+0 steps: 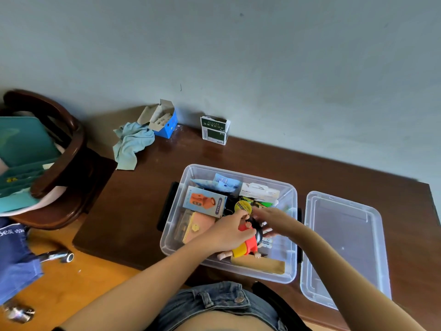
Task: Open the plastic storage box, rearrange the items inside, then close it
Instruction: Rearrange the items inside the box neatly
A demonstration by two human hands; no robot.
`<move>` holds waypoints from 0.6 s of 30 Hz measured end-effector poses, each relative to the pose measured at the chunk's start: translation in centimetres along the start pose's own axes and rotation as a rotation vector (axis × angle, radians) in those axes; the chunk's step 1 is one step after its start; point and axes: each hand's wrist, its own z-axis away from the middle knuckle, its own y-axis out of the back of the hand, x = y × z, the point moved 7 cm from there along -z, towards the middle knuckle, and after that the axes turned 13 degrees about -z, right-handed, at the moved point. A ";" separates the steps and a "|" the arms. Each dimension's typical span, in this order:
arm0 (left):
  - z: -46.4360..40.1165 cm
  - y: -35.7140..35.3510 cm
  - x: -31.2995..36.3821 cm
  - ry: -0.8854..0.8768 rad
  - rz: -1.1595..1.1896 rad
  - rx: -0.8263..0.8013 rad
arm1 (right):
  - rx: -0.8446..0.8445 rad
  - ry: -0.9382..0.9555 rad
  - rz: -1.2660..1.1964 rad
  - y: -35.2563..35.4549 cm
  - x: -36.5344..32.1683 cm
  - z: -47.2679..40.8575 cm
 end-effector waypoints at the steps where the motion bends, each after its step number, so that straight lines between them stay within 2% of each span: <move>1: 0.2 0.0 -0.1 -0.014 -0.018 -0.019 | -0.011 0.026 0.096 -0.3 -0.2 -0.1; 4: 1.3 1.8 -0.4 -0.072 -0.002 0.064 | 0.014 0.127 0.326 -0.5 -1.2 -0.4; 7: 2.9 5.3 -2.7 0.006 0.038 0.326 | 0.142 0.266 0.383 -0.1 -3.5 -0.5; 10: 5.0 8.1 -5.2 0.119 -0.131 0.567 | 0.179 0.425 0.348 -0.9 -6.6 -0.4; 12: 6.1 8.8 -6.2 0.167 -0.276 0.619 | 0.157 0.495 0.395 -2.4 -8.2 -0.6; 14: 6.8 8.7 -6.8 0.177 -0.357 0.613 | 0.175 0.522 0.551 -4.0 -9.1 -1.1; 18: 7.5 8.0 -7.9 0.187 -0.362 0.622 | 0.261 0.464 0.929 -6.2 -9.3 -2.6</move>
